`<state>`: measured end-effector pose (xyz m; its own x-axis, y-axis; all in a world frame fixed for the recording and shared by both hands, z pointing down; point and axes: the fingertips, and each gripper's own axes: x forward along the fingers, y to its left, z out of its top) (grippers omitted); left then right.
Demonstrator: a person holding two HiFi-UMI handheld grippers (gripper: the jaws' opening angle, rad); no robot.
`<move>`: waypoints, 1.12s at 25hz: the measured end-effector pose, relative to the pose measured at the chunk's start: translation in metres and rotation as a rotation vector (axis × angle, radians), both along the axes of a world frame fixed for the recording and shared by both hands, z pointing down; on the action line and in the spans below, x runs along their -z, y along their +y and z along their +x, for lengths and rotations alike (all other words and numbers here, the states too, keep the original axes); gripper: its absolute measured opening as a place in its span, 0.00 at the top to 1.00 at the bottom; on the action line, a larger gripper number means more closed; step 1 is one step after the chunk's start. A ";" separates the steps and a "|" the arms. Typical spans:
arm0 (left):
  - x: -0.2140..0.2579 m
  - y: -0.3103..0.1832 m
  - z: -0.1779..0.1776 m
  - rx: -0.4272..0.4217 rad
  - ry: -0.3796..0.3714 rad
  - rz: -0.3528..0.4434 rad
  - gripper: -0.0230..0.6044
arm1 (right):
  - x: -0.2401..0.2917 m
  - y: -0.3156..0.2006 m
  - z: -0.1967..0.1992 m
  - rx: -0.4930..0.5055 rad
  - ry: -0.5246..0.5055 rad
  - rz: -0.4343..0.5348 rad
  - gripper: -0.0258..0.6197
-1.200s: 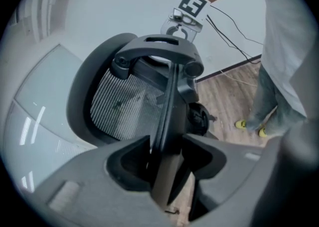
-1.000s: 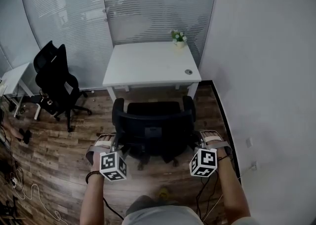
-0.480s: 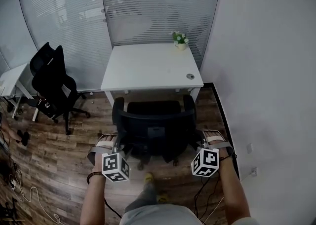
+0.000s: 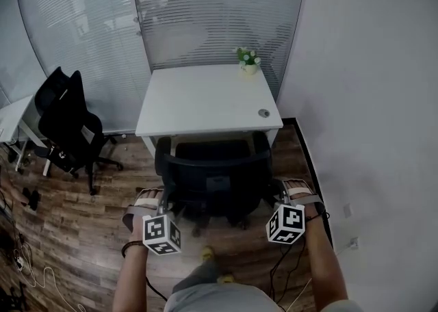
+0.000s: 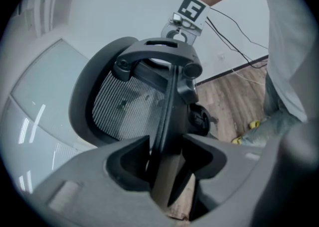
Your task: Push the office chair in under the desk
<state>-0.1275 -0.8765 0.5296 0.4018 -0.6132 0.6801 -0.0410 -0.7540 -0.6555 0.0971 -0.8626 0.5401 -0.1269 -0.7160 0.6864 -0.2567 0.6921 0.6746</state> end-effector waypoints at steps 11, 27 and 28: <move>0.000 -0.023 0.006 0.002 -0.004 -0.006 0.64 | 0.001 -0.020 0.005 0.003 -0.010 0.023 0.63; 0.000 -0.020 0.003 -0.005 0.026 0.041 0.59 | 0.005 -0.013 0.000 -0.002 -0.023 0.097 0.63; 0.000 -0.019 0.003 -0.009 0.022 0.042 0.58 | 0.006 -0.012 0.000 -0.009 -0.032 0.095 0.63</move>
<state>-0.1244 -0.8955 0.5299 0.4225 -0.6371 0.6447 -0.0491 -0.7264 -0.6856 0.0969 -0.8750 0.5345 -0.1403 -0.7790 0.6112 -0.2850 0.6229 0.7285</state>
